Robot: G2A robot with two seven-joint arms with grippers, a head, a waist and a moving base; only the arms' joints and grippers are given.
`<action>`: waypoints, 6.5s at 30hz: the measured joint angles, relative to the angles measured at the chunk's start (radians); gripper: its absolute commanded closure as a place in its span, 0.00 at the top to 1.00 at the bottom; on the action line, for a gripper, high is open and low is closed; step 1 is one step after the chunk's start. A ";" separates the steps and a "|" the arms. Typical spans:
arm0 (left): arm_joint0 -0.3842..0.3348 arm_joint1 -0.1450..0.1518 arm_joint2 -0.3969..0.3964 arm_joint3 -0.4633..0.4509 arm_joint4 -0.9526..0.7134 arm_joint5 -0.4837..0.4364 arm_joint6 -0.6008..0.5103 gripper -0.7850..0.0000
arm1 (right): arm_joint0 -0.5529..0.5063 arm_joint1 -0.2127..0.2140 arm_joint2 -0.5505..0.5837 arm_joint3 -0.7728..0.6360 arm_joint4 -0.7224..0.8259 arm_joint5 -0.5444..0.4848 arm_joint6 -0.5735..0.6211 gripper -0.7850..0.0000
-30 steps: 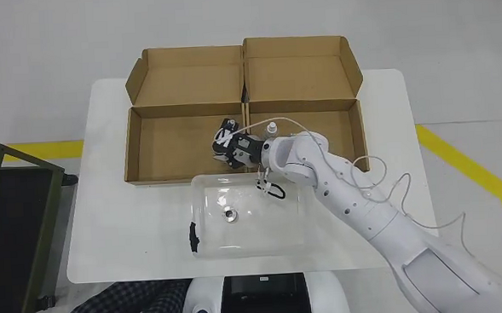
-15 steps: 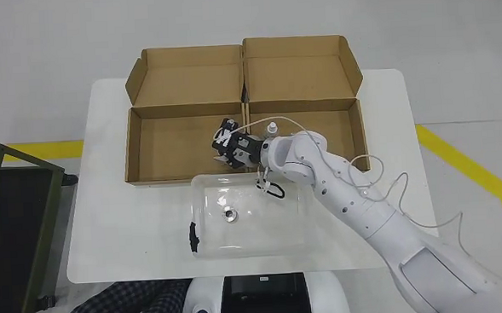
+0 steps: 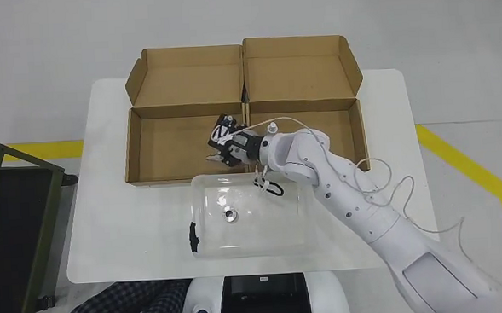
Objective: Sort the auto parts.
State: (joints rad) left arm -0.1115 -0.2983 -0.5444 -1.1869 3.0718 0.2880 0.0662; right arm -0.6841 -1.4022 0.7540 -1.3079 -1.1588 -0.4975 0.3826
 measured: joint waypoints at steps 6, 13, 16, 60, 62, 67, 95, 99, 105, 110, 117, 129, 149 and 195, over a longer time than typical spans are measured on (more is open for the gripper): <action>0.000 0.000 0.000 0.000 0.000 0.000 0.000 1.00 | -0.060 0.022 0.047 -0.150 -0.040 -0.040 0.002 0.79; 0.000 0.000 0.000 0.000 0.000 0.000 0.000 1.00 | -0.167 0.056 0.105 -0.327 -0.092 -0.121 0.037 0.80; 0.000 0.000 0.000 0.000 0.000 0.000 0.000 1.00 | -0.221 0.071 0.133 -0.396 -0.102 -0.161 0.049 0.78; 0.000 0.000 0.000 0.000 0.000 0.000 0.000 1.00 | -0.452 0.130 0.110 -0.385 -0.347 -0.233 -0.066 0.75; 0.000 0.000 0.000 0.000 0.000 0.000 0.000 1.00 | -0.447 0.129 0.106 -0.373 -0.350 -0.229 -0.067 0.76; 0.000 0.000 0.000 0.000 0.000 0.000 0.000 1.00 | -0.432 0.126 0.090 -0.345 -0.355 -0.226 -0.063 0.72; 0.000 0.000 0.000 0.000 0.000 0.000 0.000 1.00 | -0.400 0.119 0.061 -0.317 -0.317 -0.237 -0.041 0.00; 0.000 0.000 0.000 0.000 0.000 0.000 0.000 1.00 | -0.403 0.123 0.072 -0.365 -0.309 -0.247 -0.044 0.00; 0.000 0.000 0.000 0.000 0.000 0.000 0.000 1.00 | -0.419 0.129 0.093 -0.438 -0.283 -0.256 -0.056 0.00; 0.000 0.000 0.000 0.000 0.000 0.000 0.000 1.00 | -0.429 0.133 0.113 -0.468 -0.261 -0.244 -0.084 0.00; 0.000 0.000 0.000 0.000 0.000 0.000 0.000 1.00 | -0.424 0.136 0.155 -0.505 -0.192 -0.240 -0.178 0.00; 0.000 0.000 0.000 0.000 0.000 0.000 0.000 1.00 | -0.426 0.135 0.211 -0.550 -0.135 -0.190 -0.409 0.00; 0.000 0.000 0.000 0.000 0.000 0.000 0.000 1.00 | -0.458 0.134 0.279 -0.537 -0.131 -0.130 -0.748 0.00; 0.000 0.000 0.000 0.000 0.000 0.000 0.000 1.00 | -0.249 0.075 0.144 -0.238 -0.053 -0.008 -0.432 0.00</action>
State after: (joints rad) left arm -0.1114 -0.2983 -0.5444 -1.1869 3.0718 0.2880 0.0662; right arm -0.9329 -1.3267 0.8978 -1.5455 -1.2114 -0.5059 -0.0496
